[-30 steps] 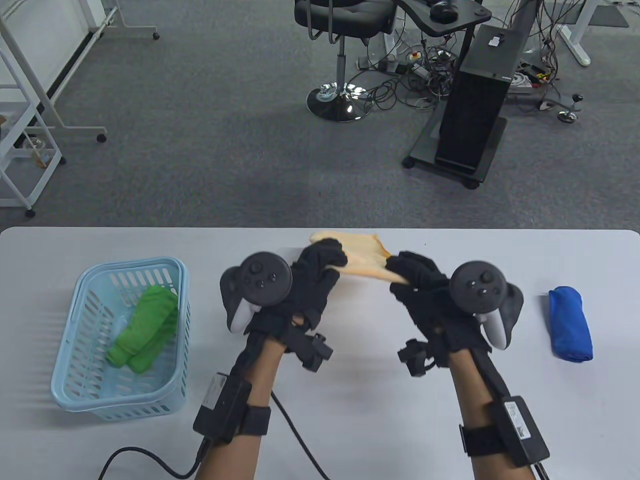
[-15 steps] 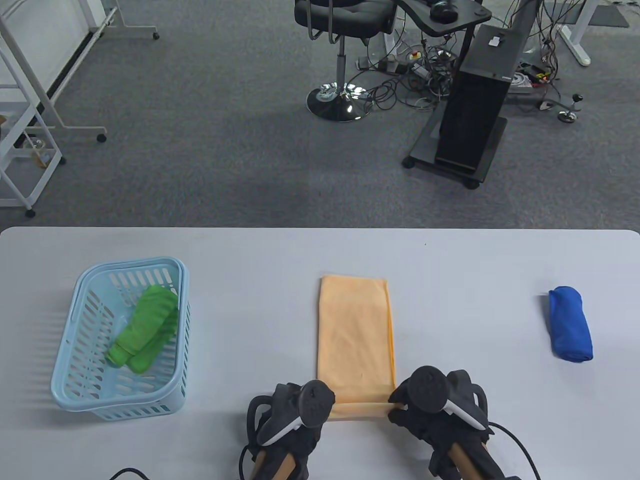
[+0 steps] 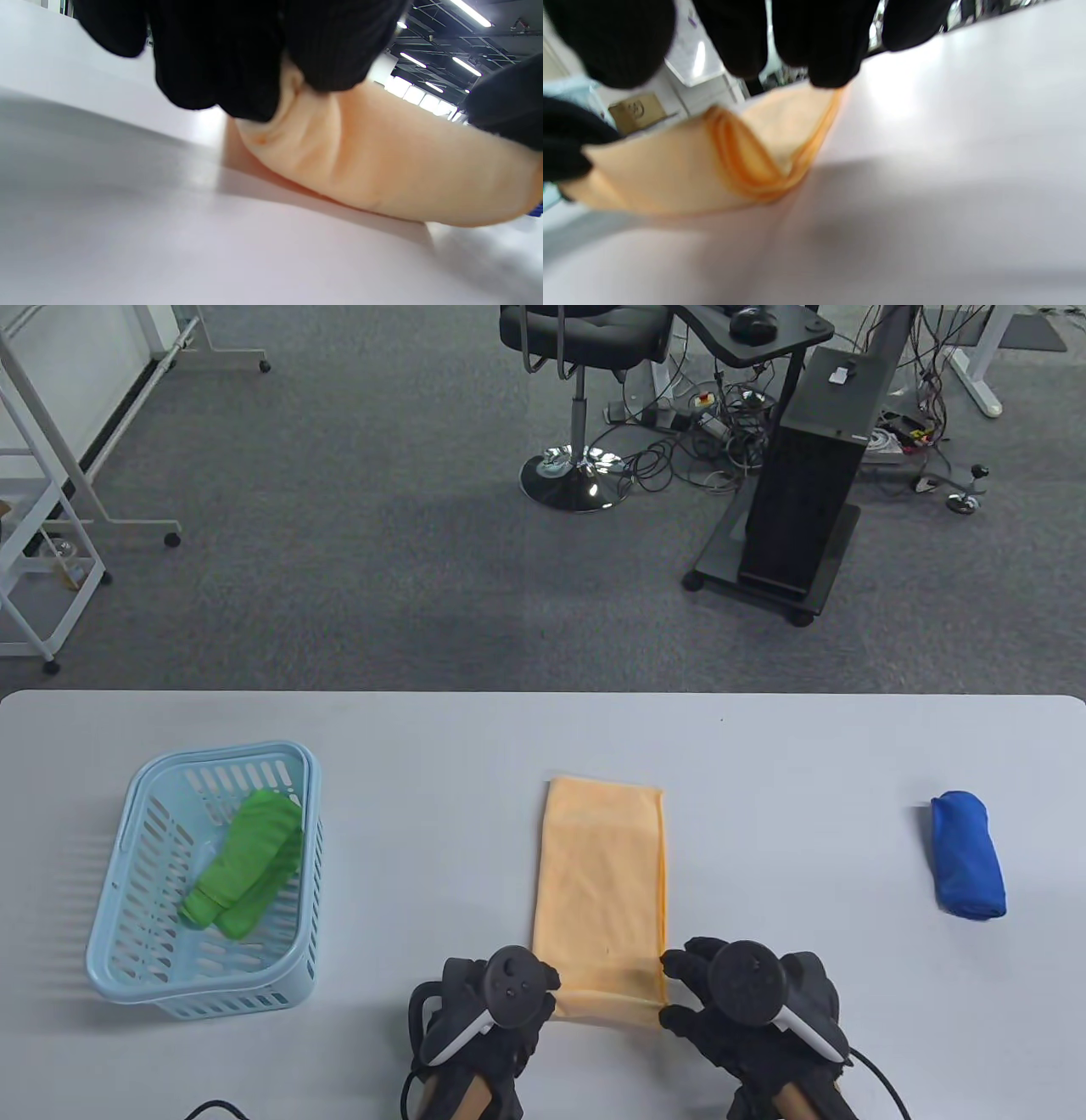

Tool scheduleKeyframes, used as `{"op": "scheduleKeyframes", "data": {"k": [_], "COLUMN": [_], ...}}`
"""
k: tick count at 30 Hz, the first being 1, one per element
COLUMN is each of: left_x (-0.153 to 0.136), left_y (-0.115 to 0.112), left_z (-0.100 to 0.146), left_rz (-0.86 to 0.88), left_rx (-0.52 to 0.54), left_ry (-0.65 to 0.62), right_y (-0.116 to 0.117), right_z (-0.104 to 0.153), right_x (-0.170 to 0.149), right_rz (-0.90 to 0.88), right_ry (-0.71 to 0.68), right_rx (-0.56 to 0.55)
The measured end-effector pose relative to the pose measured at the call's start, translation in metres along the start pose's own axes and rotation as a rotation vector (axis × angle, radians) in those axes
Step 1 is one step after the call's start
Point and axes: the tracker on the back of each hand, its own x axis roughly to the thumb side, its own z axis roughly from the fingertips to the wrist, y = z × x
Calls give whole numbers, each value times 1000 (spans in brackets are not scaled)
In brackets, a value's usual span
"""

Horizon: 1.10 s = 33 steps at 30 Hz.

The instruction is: Roll rectangular towel into towel roll

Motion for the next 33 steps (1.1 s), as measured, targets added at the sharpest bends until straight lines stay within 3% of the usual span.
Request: {"op": "scheduleKeyframes", "data": {"k": [5,14,20,22,24,27,33], "left_x": [2,4,9,10,12,12,6], "left_y": [-3,-6,-14,-14,-16,-19,-21], "left_z": [0,2,-6,-9,-11,-14,-13], "left_rz": [-7,-29,-144,-176,-196,-213,-256], "left_rx": [-25,-131,-77,-51,-36,-31,-33], "left_ry": [18,38,60,68,79,92,136], "right_y": [12,13,4,-6,-10,-1,29], "right_z": [-11,-13,-10,-1,6,5,-18], "right_x": [2,-6,-8,-2,8,17,-5], "right_rz": [62,70,92,50,29,49,245], "right_ry": [16,31,60,21,-87,-150,1], "right_rx": [-24,75,-68,-172,-206,-140,33]}}
